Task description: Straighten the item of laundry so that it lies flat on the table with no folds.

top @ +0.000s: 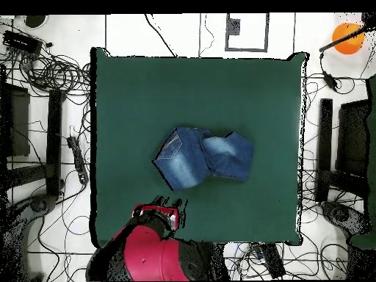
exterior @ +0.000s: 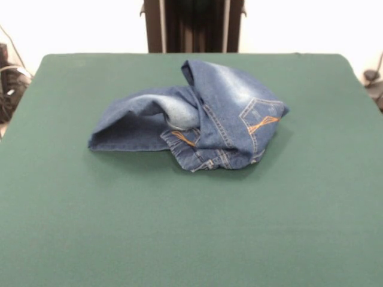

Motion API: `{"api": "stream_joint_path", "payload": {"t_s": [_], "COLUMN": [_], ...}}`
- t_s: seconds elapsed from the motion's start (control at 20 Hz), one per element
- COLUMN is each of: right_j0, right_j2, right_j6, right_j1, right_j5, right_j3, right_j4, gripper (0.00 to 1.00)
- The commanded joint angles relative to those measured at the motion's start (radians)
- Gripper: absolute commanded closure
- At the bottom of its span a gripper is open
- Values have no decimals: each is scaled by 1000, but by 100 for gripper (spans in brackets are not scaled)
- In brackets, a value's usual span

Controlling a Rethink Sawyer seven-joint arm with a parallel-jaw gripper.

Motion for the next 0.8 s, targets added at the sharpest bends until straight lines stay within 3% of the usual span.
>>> {"api": "stream_joint_path", "payload": {"t_s": [0.05, 0.8], "right_j0": [32, 42], "right_j2": [-13, -19], "right_j6": [242, 264], "right_j1": [106, 166], "right_j5": [-52, -203], "right_j3": [-4, 18], "right_j4": [61, 186], "gripper": [0, 0]}}
